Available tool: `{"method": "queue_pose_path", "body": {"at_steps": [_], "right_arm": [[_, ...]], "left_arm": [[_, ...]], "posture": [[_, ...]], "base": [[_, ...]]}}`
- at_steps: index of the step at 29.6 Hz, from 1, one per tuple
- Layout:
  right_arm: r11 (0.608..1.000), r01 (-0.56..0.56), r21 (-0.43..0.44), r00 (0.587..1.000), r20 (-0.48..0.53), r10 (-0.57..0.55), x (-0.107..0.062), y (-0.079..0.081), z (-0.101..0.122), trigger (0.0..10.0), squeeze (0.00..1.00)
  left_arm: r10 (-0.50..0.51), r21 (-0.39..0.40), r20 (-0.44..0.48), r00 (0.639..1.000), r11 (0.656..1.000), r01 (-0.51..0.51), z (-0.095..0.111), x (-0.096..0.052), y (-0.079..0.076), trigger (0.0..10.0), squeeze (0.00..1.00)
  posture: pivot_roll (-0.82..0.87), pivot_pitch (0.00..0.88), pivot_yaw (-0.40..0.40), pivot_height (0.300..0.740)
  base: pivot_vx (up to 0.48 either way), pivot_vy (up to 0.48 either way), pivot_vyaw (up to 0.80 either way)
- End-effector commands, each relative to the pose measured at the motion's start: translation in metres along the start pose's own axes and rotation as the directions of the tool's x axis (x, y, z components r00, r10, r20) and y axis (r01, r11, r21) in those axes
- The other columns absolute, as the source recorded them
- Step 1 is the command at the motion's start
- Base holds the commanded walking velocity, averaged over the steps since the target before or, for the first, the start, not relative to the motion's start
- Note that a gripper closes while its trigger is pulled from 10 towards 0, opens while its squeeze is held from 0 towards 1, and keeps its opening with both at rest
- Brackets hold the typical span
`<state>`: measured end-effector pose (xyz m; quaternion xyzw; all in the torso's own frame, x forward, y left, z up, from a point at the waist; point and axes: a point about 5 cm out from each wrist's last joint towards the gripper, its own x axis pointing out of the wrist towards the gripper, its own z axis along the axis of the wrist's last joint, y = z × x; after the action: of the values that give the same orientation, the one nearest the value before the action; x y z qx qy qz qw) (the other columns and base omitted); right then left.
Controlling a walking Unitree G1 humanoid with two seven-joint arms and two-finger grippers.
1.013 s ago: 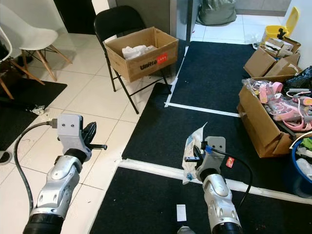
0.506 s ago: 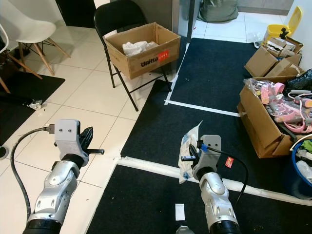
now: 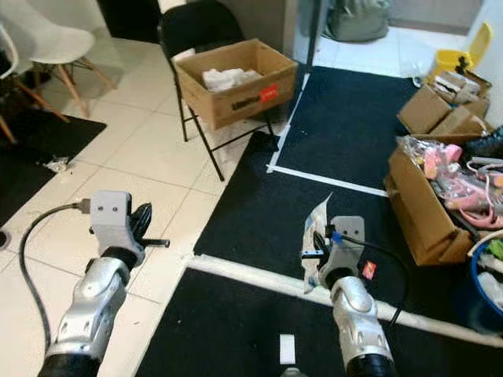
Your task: Picking trash to rubbish bin
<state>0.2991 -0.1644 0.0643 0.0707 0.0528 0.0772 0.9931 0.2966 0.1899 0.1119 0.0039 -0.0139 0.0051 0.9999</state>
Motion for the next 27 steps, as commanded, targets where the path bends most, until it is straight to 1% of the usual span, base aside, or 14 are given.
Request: {"method": "queue_pose_path", "body": {"at_steps": [1, 17, 27], "right_arm": [[1.0, 0.007, 0.001, 1.0, -0.024, -0.007, -0.0017, -0.0028, -0.0039, 10.0, 0.0], [1.0, 0.015, 0.002, 0.999, -0.032, -0.015, -0.0017, -0.0057, -0.0043, 10.0, 0.0], [1.0, 0.027, 0.003, 0.999, -0.04, -0.027, -0.0025, -0.0083, -0.0068, 10.0, 0.0]], "left_arm": [[-0.001, 0.005, -0.009, 1.0, 1.0, 0.001, -0.0018, -0.001, -0.0003, 10.0, 0.0], [-0.007, 0.006, -0.005, 1.0, 1.0, 0.007, 0.0003, -0.0002, -0.0006, 10.0, 0.0], [-0.015, 0.005, -0.005, 1.0, 1.0, 0.015, 0.0, 0.0001, -0.0012, 10.0, 0.0]], "posture": [[0.04, 0.176, 0.052, 0.74], [0.04, 0.178, 0.05, 0.74], [0.04, 0.158, 0.047, 0.74]], "base": [[0.251, 0.0, 0.0], [0.248, 0.0, 0.0], [0.249, 0.0, -0.55]]}}
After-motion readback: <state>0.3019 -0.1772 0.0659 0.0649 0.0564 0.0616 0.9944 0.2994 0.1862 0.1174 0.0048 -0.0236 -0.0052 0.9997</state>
